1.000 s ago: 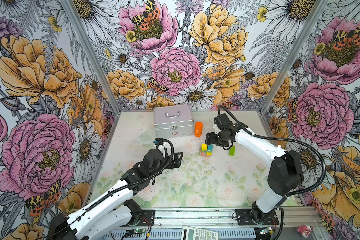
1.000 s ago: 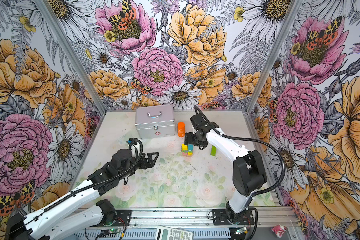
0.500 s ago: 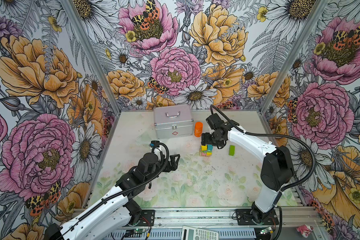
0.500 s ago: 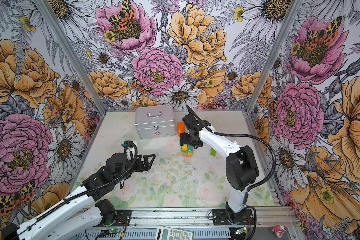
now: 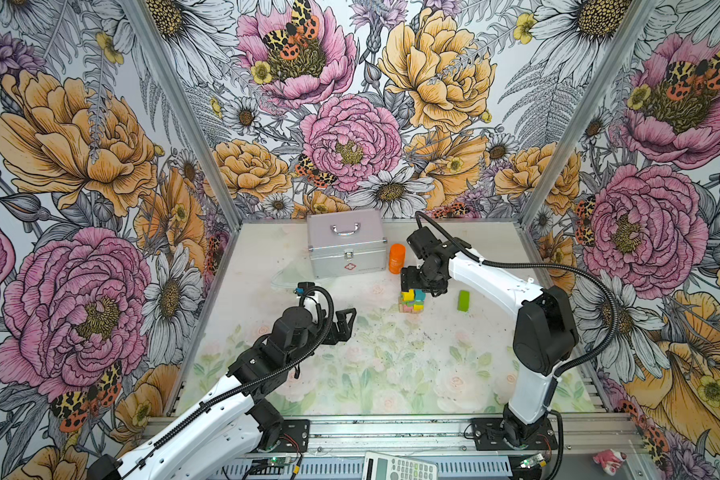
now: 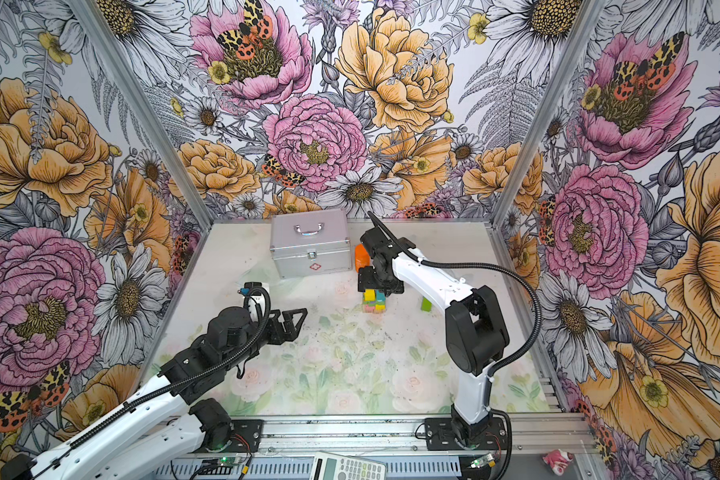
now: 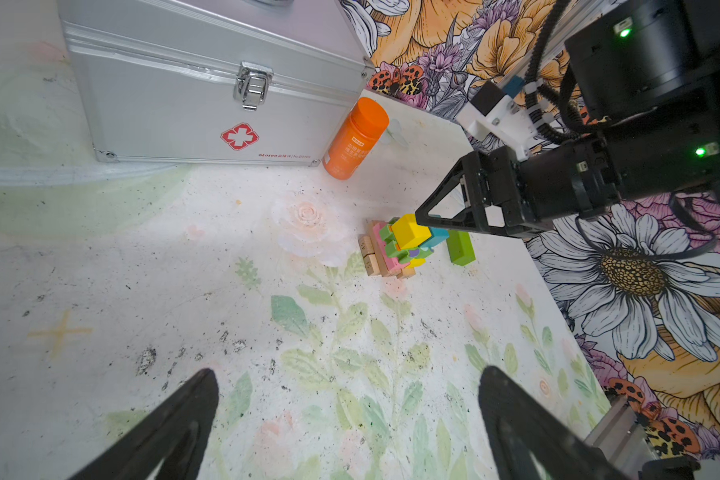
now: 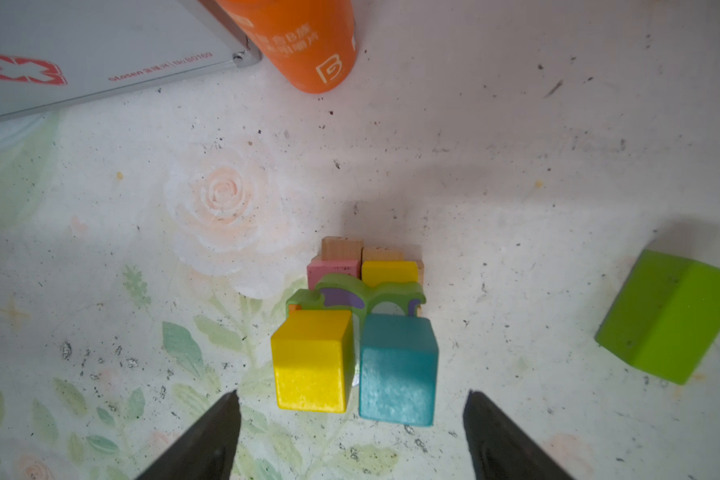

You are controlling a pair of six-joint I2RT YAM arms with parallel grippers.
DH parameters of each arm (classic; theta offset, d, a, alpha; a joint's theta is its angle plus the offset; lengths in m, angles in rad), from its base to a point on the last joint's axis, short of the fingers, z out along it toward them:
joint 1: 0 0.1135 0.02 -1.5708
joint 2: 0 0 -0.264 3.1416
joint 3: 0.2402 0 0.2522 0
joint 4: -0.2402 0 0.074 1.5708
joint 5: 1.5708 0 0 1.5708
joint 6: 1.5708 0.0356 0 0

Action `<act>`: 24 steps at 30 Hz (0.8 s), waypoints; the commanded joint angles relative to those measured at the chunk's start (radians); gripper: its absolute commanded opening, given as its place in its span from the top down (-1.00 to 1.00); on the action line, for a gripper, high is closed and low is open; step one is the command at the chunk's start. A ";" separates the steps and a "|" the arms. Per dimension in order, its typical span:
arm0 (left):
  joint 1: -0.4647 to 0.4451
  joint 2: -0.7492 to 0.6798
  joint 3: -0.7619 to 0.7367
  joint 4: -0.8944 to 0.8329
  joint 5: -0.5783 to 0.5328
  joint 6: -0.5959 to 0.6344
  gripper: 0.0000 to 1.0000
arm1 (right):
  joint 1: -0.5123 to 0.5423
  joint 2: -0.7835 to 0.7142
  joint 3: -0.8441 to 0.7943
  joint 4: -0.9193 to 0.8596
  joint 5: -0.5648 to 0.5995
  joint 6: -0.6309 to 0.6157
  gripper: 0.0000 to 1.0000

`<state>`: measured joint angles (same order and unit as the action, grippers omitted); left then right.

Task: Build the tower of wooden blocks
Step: 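Raise the open right gripper off the stack and move toward the green block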

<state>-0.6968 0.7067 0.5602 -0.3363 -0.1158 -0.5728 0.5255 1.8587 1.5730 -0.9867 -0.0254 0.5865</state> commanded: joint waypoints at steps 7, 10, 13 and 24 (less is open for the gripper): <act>0.019 -0.023 -0.021 -0.007 -0.001 0.021 -0.98 | 0.008 0.033 0.037 -0.017 0.020 0.018 -0.69; 0.022 -0.023 -0.022 -0.006 0.002 0.022 -0.98 | 0.010 0.038 0.041 -0.018 0.012 0.018 -0.64; 0.023 -0.023 -0.022 -0.004 0.005 0.021 -0.98 | 0.010 0.044 0.044 -0.018 0.008 0.016 -0.61; 0.028 -0.047 -0.031 -0.014 0.004 0.019 -0.98 | 0.011 0.063 0.051 -0.020 0.007 0.013 -0.50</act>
<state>-0.6815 0.6758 0.5457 -0.3416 -0.1150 -0.5720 0.5274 1.9064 1.5948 -1.0058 -0.0223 0.5903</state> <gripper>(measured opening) 0.989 0.756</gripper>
